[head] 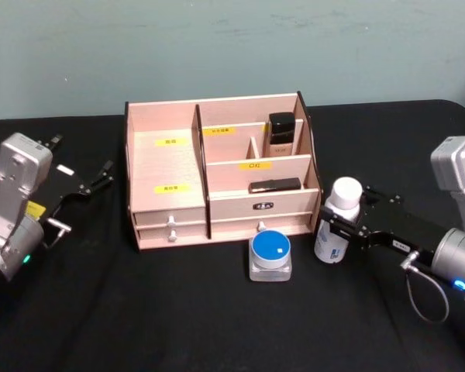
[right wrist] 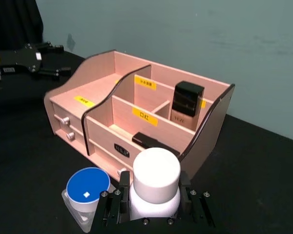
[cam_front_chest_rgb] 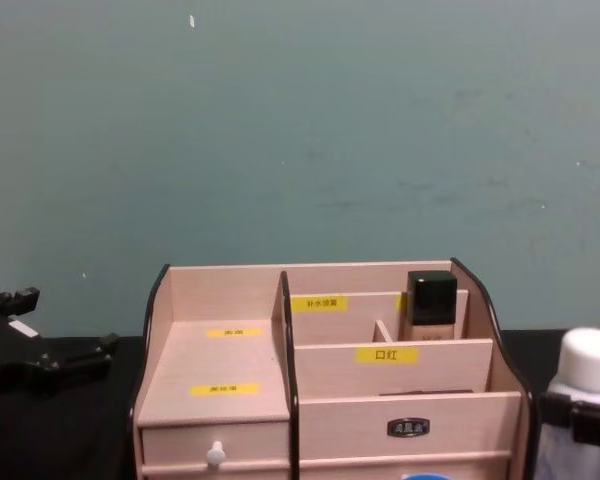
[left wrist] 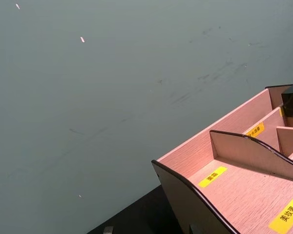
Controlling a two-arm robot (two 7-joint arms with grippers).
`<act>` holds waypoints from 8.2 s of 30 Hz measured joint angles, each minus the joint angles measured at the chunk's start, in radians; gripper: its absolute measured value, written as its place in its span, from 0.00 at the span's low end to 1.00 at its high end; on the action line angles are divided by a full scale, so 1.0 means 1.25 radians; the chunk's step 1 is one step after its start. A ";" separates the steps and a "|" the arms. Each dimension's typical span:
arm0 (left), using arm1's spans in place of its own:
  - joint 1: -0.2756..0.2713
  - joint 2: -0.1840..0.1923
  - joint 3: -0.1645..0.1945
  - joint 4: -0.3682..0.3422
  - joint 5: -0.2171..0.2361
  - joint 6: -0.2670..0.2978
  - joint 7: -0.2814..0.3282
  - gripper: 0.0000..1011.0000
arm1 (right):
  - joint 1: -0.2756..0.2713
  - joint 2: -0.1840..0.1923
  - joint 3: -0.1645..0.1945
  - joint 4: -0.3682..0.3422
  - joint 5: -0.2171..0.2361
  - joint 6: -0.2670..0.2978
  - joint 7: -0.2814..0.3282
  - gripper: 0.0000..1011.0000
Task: Pick up the facial cleanser and watermelon frost from the table and place them into the tiered storage box.
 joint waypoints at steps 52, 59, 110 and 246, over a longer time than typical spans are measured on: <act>0.000 0.000 0.000 0.000 0.000 0.000 0.000 1.00 | 0.297 -0.099 -0.151 0.030 -0.015 0.046 0.006 0.59; 0.000 0.000 0.000 0.000 0.000 0.000 0.000 1.00 | 0.340 -0.133 -0.164 0.099 -0.031 0.036 0.008 0.59; 0.000 0.000 0.000 0.000 0.000 0.000 0.000 1.00 | 0.429 -0.229 -0.190 0.284 -0.082 -0.008 0.036 0.59; 0.000 0.000 0.000 0.000 0.000 0.000 0.000 1.00 | 0.025 0.062 -0.144 -0.122 -0.050 0.199 -0.029 0.99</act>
